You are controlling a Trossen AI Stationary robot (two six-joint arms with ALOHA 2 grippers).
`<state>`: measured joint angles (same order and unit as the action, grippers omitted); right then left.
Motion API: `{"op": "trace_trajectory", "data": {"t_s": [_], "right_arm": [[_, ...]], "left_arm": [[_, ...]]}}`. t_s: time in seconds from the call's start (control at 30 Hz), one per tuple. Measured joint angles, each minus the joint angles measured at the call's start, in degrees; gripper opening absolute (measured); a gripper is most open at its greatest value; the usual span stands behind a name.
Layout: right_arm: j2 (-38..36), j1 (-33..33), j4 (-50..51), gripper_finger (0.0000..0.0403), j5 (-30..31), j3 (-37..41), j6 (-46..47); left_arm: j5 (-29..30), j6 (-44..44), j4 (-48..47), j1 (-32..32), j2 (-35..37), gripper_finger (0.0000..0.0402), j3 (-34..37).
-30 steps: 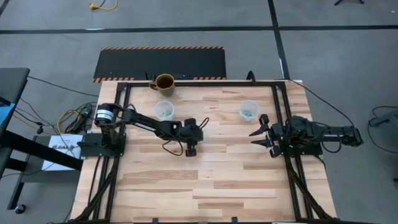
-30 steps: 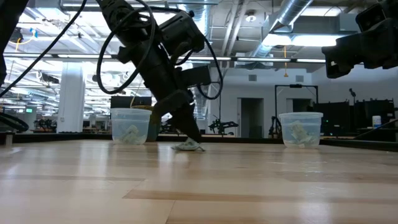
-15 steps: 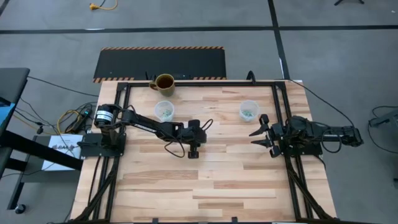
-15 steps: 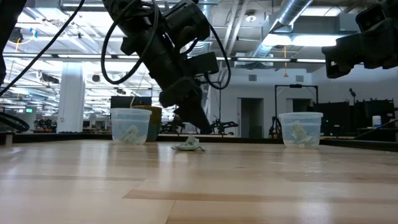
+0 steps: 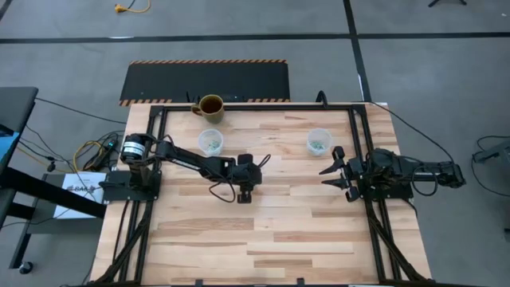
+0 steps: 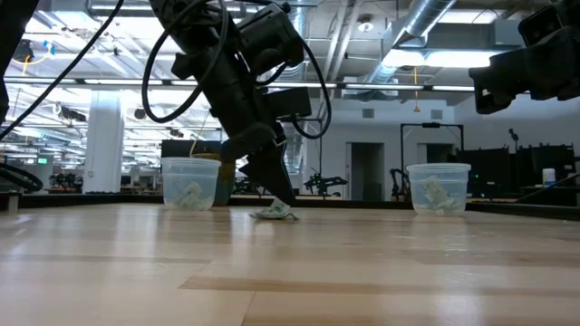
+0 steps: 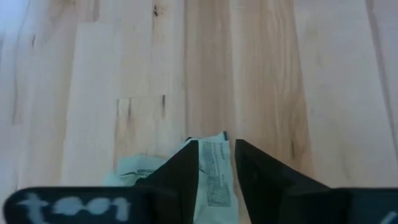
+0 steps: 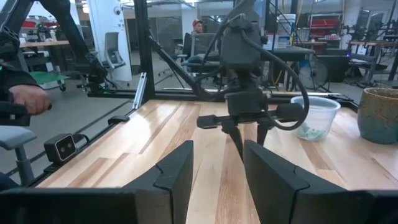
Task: Pick and place items into bin
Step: Put the stevia packet into the left transparent bin
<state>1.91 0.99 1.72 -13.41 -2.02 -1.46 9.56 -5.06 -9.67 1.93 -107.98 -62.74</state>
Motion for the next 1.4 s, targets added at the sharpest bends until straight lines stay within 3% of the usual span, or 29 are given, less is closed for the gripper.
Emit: {"op": "trace_trajectory", "data": {"t_s": [0.2, 0.73, 0.87, 1.07, 1.23, 1.4], "right_arm": [[0.0, -0.02, 0.0, 0.0134, 0.0, 0.0, 0.0], [0.4, 0.0, 0.09, 0.0133, 0.06, -0.02, 0.0], [0.34, -0.01, 0.05, 0.0134, 0.09, -0.02, 0.0], [0.33, 0.0, 0.04, 0.0133, 0.09, -0.02, 0.0], [0.33, 0.0, 0.04, 0.0134, 0.12, -0.02, 0.0], [0.33, 0.0, 0.04, 0.0133, 0.13, -0.02, -0.01]], "left_arm": [[0.17, -0.35, 0.02, -0.11, 0.0, 0.0111, 0.0], [0.32, 0.24, 1.1, -0.7, -5.09, 0.011, -0.55], [0.22, 0.0, 2.11, -0.22, -5.23, 0.0085, -0.48], [1.18, -3.41, 5.59, 1.4, -5.46, 0.001, -0.48], [2.39, -6.13, 5.54, 2.69, -5.99, 0.0002, -3.09], [7.76, -9.92, 5.96, 4.69, -5.9, 0.0, -7.31]]}}
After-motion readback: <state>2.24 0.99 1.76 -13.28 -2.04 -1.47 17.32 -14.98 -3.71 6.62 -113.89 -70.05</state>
